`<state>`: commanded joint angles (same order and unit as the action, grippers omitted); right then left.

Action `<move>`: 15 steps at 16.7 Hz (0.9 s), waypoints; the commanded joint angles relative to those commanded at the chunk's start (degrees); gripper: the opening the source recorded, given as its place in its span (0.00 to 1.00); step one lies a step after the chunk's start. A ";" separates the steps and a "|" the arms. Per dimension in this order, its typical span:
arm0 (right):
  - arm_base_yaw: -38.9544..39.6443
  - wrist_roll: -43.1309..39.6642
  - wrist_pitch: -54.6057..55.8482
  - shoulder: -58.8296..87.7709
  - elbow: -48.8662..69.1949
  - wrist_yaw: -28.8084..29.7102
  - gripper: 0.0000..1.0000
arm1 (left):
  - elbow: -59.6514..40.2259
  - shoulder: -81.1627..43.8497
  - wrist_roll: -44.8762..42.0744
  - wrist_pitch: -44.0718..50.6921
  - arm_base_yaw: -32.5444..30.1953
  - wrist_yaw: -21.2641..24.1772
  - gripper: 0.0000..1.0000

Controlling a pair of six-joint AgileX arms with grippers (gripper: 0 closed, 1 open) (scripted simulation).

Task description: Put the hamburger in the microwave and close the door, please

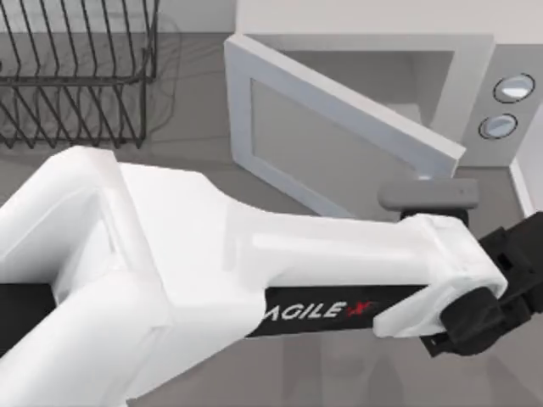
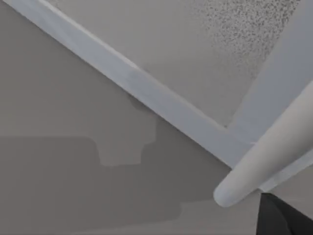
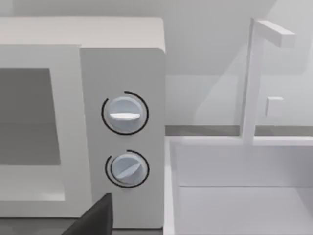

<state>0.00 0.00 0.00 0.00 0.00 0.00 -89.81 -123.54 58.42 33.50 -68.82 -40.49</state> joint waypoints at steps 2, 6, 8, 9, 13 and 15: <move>0.00 0.00 0.00 0.00 0.00 0.00 1.00 | -1.38 -0.90 0.37 0.71 -0.32 -0.12 0.00; 0.00 0.00 0.00 0.00 0.00 0.00 1.00 | -1.44 -0.79 0.14 0.48 0.16 0.05 0.00; 0.00 0.00 0.00 0.00 0.00 0.00 1.00 | -3.40 -2.25 -1.72 -0.17 1.77 0.80 0.00; 0.00 0.00 0.00 0.00 0.00 0.00 1.00 | -4.95 -3.41 -3.20 -0.69 3.04 1.39 0.00; 0.00 0.00 0.00 0.00 0.00 0.00 1.00 | -11.93 -8.59 -9.84 -3.01 8.79 4.06 0.00; 0.00 0.00 0.00 0.00 0.00 0.00 1.00 | -14.10 -10.20 -11.91 -3.73 10.58 4.90 0.00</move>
<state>0.00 0.00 0.00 0.00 0.00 0.00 -103.91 -133.74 46.51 29.77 -58.24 -35.60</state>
